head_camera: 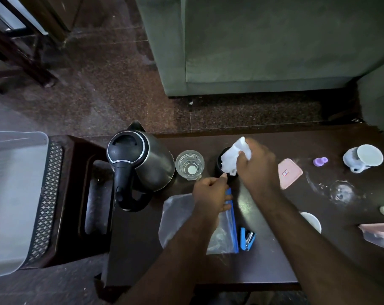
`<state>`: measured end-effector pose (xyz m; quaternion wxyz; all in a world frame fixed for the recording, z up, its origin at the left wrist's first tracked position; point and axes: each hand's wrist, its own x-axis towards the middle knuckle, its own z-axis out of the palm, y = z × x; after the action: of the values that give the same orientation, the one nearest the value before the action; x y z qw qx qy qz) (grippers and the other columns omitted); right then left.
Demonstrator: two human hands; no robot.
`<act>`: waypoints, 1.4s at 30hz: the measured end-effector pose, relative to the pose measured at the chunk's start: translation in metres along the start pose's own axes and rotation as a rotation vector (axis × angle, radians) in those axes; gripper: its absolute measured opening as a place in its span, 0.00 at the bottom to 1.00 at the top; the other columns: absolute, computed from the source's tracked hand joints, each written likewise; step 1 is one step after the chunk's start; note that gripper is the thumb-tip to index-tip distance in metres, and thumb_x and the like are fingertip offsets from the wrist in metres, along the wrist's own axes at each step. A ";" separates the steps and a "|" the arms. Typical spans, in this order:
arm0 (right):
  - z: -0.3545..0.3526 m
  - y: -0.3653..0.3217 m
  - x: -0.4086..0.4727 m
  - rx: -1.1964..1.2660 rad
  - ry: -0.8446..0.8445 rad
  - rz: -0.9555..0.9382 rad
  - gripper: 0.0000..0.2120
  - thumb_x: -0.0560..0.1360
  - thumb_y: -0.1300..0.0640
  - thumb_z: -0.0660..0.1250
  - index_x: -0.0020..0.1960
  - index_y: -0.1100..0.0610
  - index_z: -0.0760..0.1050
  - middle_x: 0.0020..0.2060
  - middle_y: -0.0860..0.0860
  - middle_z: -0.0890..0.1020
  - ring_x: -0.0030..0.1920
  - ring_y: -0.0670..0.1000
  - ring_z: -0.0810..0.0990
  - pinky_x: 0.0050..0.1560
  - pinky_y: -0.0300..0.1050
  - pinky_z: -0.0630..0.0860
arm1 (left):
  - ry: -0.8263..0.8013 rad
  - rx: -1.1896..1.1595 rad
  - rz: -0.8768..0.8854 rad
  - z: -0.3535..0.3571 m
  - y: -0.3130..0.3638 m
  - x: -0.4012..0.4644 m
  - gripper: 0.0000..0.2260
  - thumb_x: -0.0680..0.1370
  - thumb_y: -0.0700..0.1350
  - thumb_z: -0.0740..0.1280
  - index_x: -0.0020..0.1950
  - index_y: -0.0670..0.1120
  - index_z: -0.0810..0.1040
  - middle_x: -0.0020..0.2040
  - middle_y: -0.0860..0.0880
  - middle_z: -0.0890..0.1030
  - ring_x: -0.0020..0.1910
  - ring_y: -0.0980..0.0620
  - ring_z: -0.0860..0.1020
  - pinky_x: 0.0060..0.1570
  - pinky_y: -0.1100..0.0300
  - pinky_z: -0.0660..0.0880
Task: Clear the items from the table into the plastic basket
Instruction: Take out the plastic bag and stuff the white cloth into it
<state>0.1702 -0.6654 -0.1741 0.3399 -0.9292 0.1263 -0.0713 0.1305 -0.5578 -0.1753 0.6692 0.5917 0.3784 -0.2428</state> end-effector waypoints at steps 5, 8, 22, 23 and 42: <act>0.026 0.007 -0.008 -0.058 -0.072 0.075 0.19 0.74 0.57 0.69 0.64 0.62 0.73 0.57 0.61 0.79 0.58 0.63 0.77 0.54 0.52 0.72 | 0.016 0.054 0.066 -0.003 -0.005 0.003 0.10 0.81 0.44 0.64 0.42 0.44 0.80 0.44 0.40 0.84 0.39 0.46 0.82 0.41 0.52 0.82; 0.028 0.014 -0.012 -0.067 -0.084 0.000 0.20 0.73 0.52 0.71 0.61 0.60 0.74 0.55 0.59 0.81 0.55 0.61 0.78 0.52 0.52 0.73 | 0.050 0.066 0.120 0.002 -0.006 0.009 0.11 0.82 0.42 0.62 0.46 0.42 0.82 0.48 0.36 0.85 0.46 0.38 0.85 0.46 0.46 0.82; 0.025 0.061 -0.002 0.471 -0.039 0.569 0.07 0.73 0.61 0.68 0.48 0.57 0.84 0.38 0.52 0.86 0.37 0.49 0.82 0.42 0.46 0.80 | 0.222 0.170 0.263 0.019 -0.007 0.039 0.10 0.71 0.48 0.64 0.44 0.45 0.82 0.43 0.45 0.86 0.44 0.41 0.86 0.49 0.42 0.82; 0.025 0.061 -0.003 0.504 -0.057 0.586 0.07 0.73 0.62 0.69 0.47 0.57 0.84 0.36 0.51 0.86 0.34 0.48 0.82 0.39 0.45 0.80 | 0.232 0.167 0.250 0.019 -0.006 0.039 0.06 0.71 0.47 0.66 0.40 0.47 0.81 0.41 0.45 0.86 0.42 0.43 0.86 0.48 0.43 0.83; -0.018 0.057 -0.038 -0.078 -0.036 0.062 0.14 0.80 0.50 0.59 0.48 0.56 0.80 0.44 0.54 0.84 0.47 0.59 0.81 0.46 0.54 0.77 | 0.239 0.845 0.835 -0.012 0.003 -0.011 0.07 0.80 0.50 0.63 0.50 0.49 0.79 0.44 0.51 0.84 0.44 0.48 0.82 0.44 0.52 0.80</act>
<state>0.1192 -0.7076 -0.1997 0.3077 -0.9385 0.1517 -0.0392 0.1233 -0.5473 -0.1647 0.3681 0.9278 0.0574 -0.0208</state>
